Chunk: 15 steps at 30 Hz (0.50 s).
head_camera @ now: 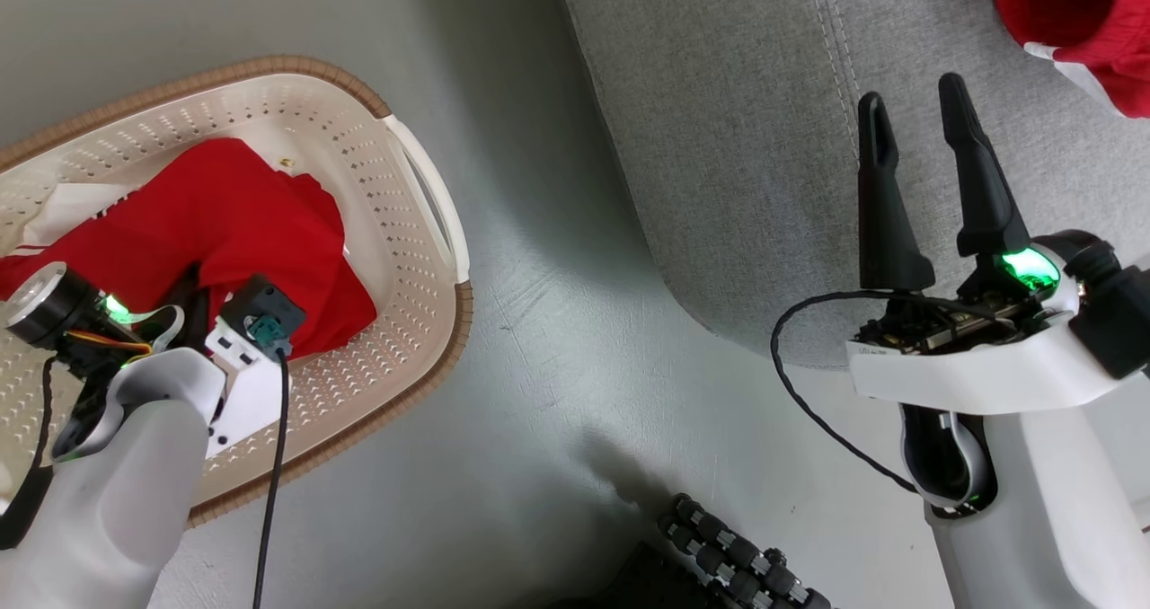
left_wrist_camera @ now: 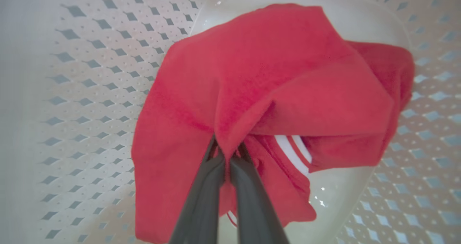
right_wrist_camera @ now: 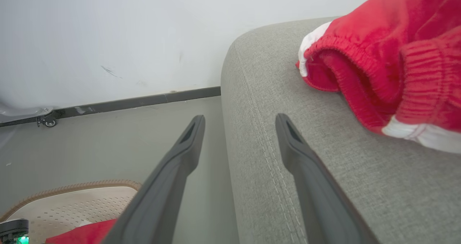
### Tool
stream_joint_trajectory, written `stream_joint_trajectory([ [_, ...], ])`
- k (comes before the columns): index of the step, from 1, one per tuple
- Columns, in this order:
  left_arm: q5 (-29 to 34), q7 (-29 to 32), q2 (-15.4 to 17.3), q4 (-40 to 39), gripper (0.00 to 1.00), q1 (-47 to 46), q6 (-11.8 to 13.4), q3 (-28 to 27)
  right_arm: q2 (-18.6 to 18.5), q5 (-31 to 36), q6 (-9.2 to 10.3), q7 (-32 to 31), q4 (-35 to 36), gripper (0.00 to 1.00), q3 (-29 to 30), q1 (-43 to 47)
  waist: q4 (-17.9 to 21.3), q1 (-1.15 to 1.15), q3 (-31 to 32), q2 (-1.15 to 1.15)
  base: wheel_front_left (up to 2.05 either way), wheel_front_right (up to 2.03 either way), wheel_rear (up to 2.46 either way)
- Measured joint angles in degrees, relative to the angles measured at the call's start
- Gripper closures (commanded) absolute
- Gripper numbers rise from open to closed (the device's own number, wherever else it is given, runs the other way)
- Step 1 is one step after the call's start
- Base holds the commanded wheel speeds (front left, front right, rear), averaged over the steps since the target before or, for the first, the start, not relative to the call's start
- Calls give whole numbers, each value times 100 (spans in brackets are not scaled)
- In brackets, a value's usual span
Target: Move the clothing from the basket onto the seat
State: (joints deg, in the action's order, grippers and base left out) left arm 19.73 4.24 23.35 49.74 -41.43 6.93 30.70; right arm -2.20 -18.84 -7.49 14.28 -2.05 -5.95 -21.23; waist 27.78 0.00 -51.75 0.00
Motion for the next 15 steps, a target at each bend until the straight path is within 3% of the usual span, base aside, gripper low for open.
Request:
stream_joint_trajectory([
  [15, -112, -643, -62, -360, 100, 9, 220, -54, 0, -85, 0, 1, -44, 0, 5, -203, -111, 0, 175, 0, 0, 0, 0],
])
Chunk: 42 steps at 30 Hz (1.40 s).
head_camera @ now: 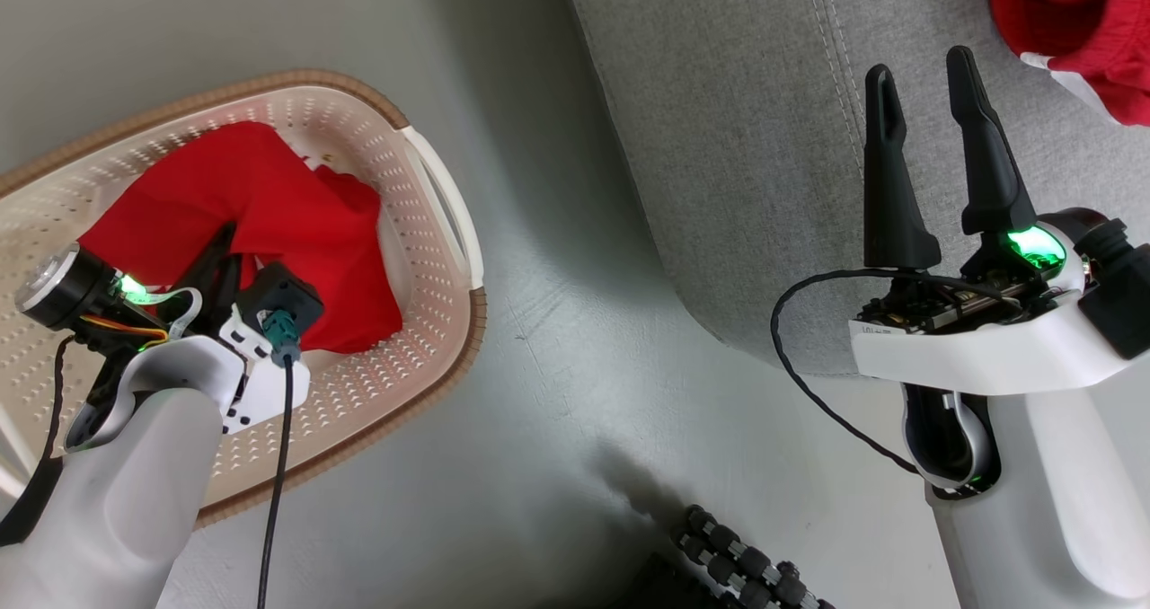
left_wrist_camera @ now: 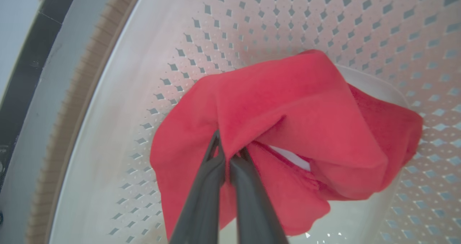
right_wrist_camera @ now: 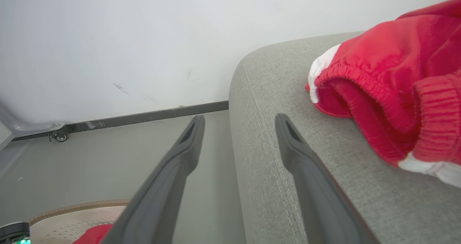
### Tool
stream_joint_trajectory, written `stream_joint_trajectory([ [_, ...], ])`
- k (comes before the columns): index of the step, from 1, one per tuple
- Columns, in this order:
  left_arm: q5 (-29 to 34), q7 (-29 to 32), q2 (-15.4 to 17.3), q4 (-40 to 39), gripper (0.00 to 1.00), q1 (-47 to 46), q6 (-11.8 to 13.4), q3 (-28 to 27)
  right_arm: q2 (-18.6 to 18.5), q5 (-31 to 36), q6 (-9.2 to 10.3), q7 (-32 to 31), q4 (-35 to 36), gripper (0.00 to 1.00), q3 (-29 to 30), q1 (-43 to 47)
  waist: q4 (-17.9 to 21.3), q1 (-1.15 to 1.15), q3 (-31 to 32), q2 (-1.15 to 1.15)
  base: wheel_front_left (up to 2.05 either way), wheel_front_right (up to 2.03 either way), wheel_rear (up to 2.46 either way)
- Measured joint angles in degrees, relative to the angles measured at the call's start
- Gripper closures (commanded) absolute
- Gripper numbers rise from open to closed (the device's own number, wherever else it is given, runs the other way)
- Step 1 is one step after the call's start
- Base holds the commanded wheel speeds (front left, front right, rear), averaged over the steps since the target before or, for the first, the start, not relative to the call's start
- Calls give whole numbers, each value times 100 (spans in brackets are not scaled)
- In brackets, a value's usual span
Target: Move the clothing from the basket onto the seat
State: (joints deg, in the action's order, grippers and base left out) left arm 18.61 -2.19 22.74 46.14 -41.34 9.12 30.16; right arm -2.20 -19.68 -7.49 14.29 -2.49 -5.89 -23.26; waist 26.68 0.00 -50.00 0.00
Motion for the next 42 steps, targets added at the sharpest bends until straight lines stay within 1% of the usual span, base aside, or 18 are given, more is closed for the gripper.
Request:
stream_joint_trajectory([
  [8, -35, -272, 24, -238, 100, 210, 4, 40, -1, 5, 0, 0, -123, 0, 19, -25, -134, 0, 194, 0, 0, 0, 0],
  [14, -190, -413, 26, -458, 100, 445, 107, 14, -2, 120, 0, 1, -179, 0, 110, -24, -252, 0, 375, 0, 0, 0, 0],
  [16, -221, -446, 12, -554, 100, 493, 147, 0, -3, 175, 0, 0, -194, 0, 147, -24, -294, 0, 437, 0, 0, 0, 0],
  [21, -292, -536, -71, -825, 100, 615, 157, -27, -4, 256, 0, 1, -246, 0, 199, -23, -398, 0, 598, 0, 0, 0, 0],
  [29, -398, -547, -165, -1211, 100, 793, 180, -27, -5, 316, 0, 1, -310, 0, 277, -19, -570, 0, 869, 0, 0, 0, 0],
  [36, -472, -541, -214, -1404, 100, 1127, 180, -7, -9, 498, 0, 1, -342, 0, 399, 7, -729, 0, 1112, 0, 0, 0, 0],
  [37, -517, -541, -218, -1444, 43, 1171, 180, -8, -9, 527, 0, 1, -344, 0, 416, 11, -752, 0, 1145, 0, 0, 0, 0],
  [38, -560, -541, -225, -1483, 0, 1206, 180, -5, -10, 548, 0, 1, -347, 0, 428, 16, -775, 0, 1177, 0, 0, 0, 0],
  [42, -604, -539, -291, -1682, 0, 1326, 180, 3, -11, 602, 0, 1, -364, 0, 495, 133, -869, 0, 1303, 0, 0, 0, 0],
])
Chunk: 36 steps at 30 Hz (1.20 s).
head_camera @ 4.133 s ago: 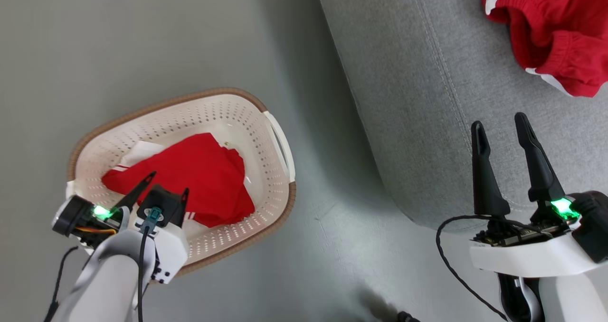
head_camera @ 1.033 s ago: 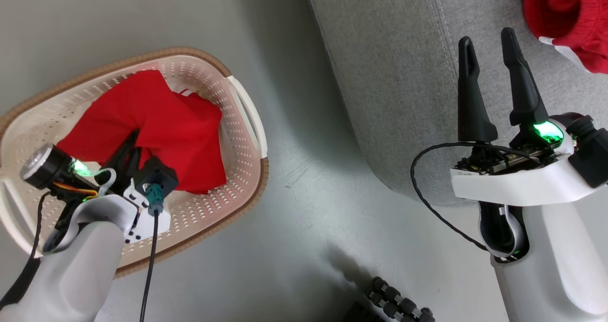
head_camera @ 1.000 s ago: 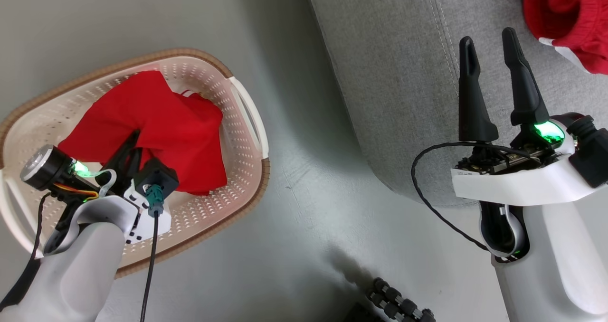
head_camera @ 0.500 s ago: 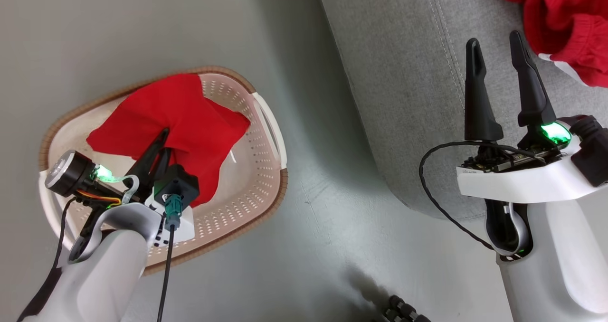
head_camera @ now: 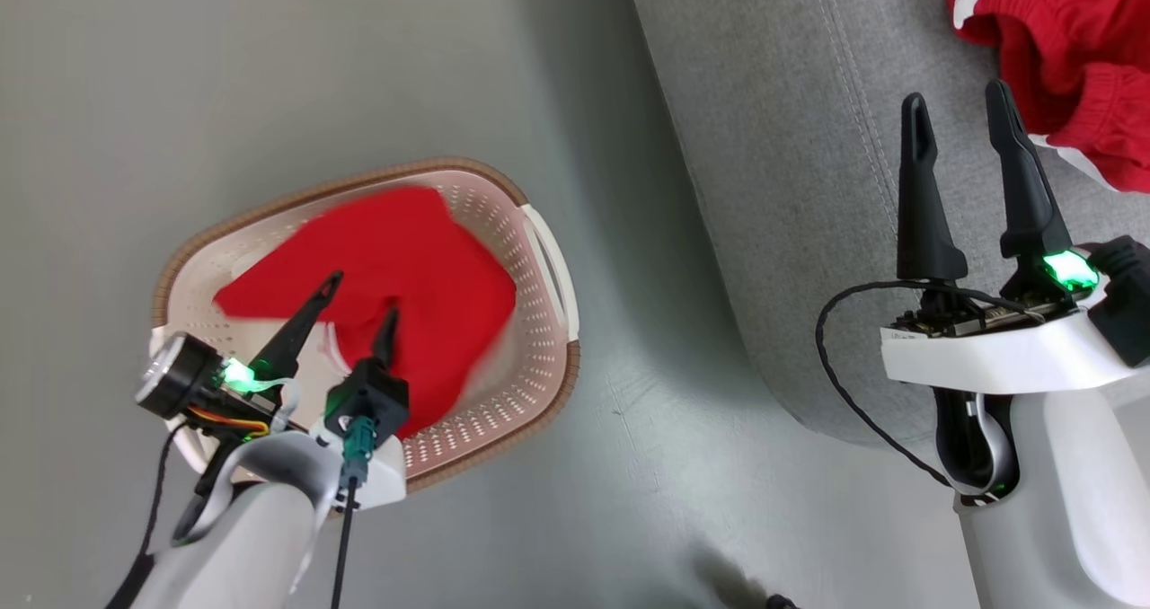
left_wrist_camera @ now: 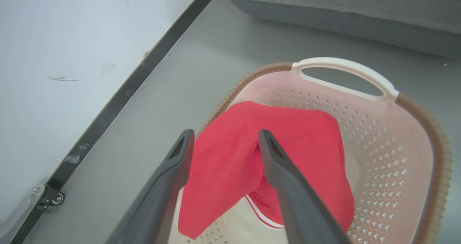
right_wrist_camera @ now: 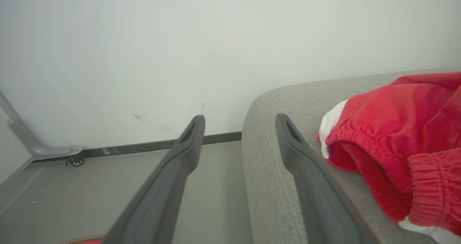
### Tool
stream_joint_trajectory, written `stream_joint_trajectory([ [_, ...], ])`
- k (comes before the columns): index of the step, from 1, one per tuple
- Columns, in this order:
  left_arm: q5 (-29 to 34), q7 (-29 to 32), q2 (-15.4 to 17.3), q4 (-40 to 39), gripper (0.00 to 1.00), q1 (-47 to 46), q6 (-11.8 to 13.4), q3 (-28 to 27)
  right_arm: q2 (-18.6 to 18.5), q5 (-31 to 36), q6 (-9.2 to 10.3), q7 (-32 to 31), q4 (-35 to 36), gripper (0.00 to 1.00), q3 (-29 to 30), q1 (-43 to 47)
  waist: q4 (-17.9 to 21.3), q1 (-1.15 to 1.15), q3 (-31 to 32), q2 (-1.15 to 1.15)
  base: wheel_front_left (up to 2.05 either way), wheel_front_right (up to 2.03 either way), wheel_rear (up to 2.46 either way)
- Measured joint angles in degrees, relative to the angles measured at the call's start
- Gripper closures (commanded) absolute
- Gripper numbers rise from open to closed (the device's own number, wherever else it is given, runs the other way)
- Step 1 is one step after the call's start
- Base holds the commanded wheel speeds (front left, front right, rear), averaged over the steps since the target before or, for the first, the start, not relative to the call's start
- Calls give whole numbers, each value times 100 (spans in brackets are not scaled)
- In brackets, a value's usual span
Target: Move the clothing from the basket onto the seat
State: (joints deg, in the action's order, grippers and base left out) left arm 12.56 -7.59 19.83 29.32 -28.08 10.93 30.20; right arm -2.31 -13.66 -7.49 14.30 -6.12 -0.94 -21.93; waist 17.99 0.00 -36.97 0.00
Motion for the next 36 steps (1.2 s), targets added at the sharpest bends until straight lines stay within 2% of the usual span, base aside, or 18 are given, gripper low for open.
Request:
stream_joint_trajectory([
  [11, -137, 52, -59, -428, 0, 250, 1, 22, -7, 122, 0, 0, -7, 0, 141, 128, -225, 0, 293, 0, 0, 0, 0],
  [17, -321, 51, -91, -677, 0, 350, 90, -120, -9, 265, 0, 0, 2, 0, 200, 228, -326, 0, 468, 0, 0, 0, 0],
  [27, -591, -8, -177, -981, 0, 458, 424, -517, -12, 414, 0, 0, 24, 0, 233, 235, -448, 0, 779, 0, 0, 0, 0],
  [36, -1115, -203, -258, -1280, 0, 683, 739, -1067, -119, 587, 0, 0, 40, 0, 243, 349, -576, 0, 1142, 0, 0, 0, 0],
])
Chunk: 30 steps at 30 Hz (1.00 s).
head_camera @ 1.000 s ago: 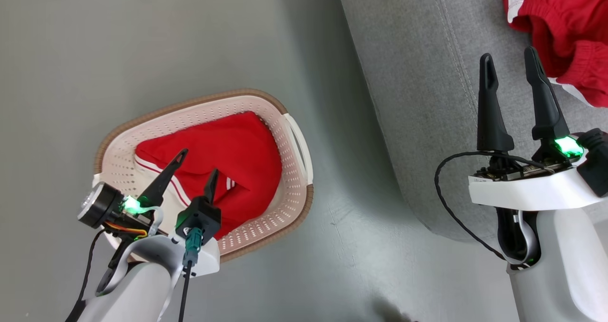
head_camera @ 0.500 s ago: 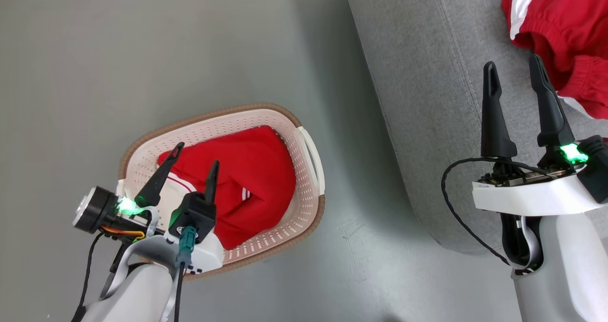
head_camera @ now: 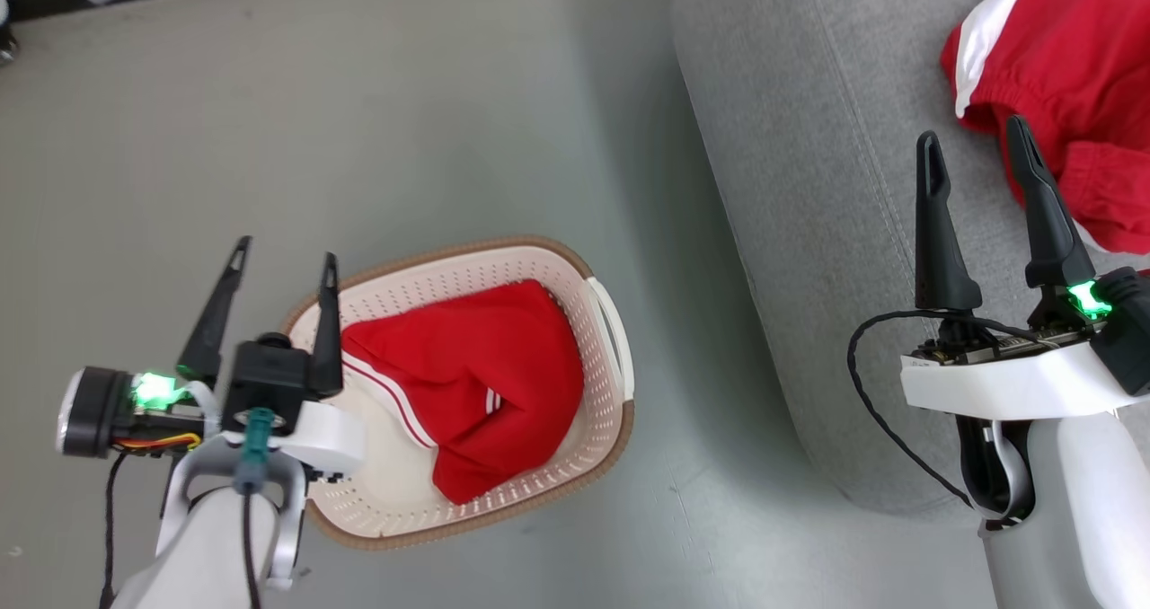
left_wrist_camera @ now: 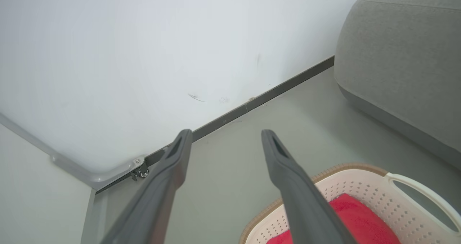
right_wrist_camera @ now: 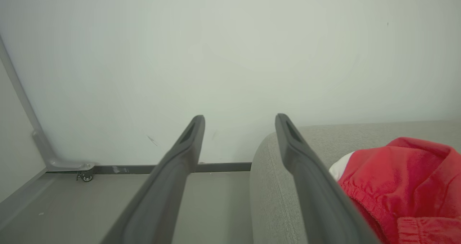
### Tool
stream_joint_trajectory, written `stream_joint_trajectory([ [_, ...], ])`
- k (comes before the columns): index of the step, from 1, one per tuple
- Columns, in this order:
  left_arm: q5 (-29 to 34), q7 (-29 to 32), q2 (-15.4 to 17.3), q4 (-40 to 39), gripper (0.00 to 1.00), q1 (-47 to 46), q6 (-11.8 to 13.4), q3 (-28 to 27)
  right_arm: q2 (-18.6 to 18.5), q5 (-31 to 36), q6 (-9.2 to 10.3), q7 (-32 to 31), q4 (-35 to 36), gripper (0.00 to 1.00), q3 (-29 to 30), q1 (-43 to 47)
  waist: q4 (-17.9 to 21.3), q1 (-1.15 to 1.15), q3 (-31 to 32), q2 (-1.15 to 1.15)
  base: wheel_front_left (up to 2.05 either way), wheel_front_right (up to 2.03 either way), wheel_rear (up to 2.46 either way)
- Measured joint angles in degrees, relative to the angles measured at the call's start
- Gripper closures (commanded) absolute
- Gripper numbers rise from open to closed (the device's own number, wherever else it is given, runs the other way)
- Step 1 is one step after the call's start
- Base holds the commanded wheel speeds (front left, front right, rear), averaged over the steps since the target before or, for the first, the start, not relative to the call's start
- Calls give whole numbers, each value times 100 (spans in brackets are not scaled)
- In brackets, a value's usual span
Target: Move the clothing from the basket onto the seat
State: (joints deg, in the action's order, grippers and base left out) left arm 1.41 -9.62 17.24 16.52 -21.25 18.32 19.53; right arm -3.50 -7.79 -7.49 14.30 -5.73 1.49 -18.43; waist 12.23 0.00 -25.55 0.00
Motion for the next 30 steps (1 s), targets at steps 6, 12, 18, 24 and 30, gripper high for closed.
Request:
stream_joint_trajectory([
  [6, -263, -130, -96, -160, 0, 161, 163, -256, -67, 114, 0, 0, 1, 0, -1, 172, -104, 0, 279, 0, 0, 0, 0],
  [12, -493, -203, -165, -270, 0, 411, 296, -458, -111, 174, 0, 0, -8, 0, -13, 298, -201, 0, 523, 0, 0, 0, 0],
  [18, -643, -211, -256, -454, 0, 736, 436, -599, -143, 185, 0, 0, -16, 0, -12, 535, -314, 0, 835, 0, 0, 0, 0],
  [24, -865, -257, -237, -591, 0, 1065, 464, -793, -168, 241, 0, 0, -21, 0, -2, 784, -414, 0, 1154, 0, 0, 0, 0],
  [30, -1014, -260, -263, -672, 0, 1328, 464, -829, -165, 337, 0, -5, 0, 0, -7, 1020, -495, 0, 1460, 0, 0, 0, 0],
])
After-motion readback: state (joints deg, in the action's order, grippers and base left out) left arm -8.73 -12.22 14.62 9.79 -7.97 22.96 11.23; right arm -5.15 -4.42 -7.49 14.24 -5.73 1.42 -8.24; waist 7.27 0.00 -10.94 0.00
